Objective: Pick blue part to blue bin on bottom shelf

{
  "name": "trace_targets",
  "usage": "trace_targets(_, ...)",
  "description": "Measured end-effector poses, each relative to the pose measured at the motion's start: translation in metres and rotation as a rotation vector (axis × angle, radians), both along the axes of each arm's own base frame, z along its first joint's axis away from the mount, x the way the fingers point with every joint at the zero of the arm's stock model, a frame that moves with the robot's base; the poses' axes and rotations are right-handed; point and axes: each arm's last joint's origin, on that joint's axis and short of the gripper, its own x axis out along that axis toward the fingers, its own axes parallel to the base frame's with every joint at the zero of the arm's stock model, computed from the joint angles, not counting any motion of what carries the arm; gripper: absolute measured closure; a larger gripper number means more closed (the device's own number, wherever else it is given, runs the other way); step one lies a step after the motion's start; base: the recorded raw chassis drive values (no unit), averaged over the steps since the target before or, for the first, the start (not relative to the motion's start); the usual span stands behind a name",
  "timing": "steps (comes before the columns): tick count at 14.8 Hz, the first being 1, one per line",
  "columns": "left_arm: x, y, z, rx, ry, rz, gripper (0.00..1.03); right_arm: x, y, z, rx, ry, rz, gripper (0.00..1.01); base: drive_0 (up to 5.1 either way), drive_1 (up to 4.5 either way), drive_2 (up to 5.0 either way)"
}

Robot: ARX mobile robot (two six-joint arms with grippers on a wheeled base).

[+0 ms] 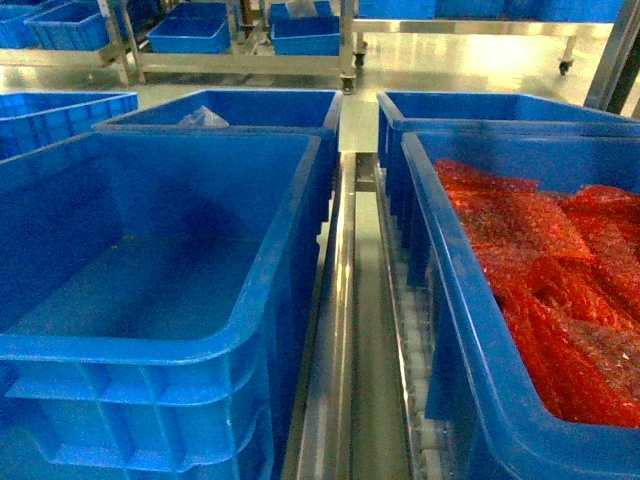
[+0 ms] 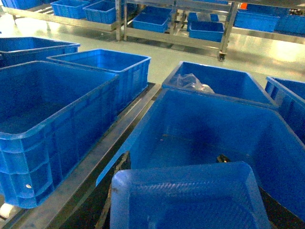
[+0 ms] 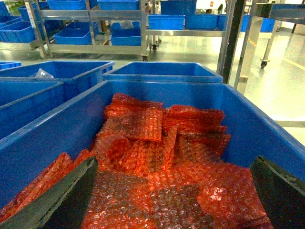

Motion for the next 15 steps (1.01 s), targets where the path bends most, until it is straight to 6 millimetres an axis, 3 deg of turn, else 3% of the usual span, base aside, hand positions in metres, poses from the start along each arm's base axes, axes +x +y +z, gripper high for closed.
trace_targets(8,0.000,0.000,0.000,0.000,0.000,0.000,0.59,0.000,0.000,0.000,0.000,0.000,0.000,0.03,0.0,0.00,0.0)
trace_targets(10,0.001,-0.002,-0.003,0.070,0.087,0.042,0.59,0.000,0.000,0.000,0.000,0.000,0.000,0.03,0.0,0.00,0.0)
trace_targets(13,0.024,-0.015,-0.002,0.130,0.091,-0.001,0.59,0.000,0.000,0.000,0.000,0.000,0.000,0.03,0.0,0.00,0.0)
trace_targets(15,0.057,-0.029,0.001,0.104,0.091,-0.064,0.59,0.000,0.000,0.000,0.000,0.000,0.000,0.03,0.0,0.00,0.0)
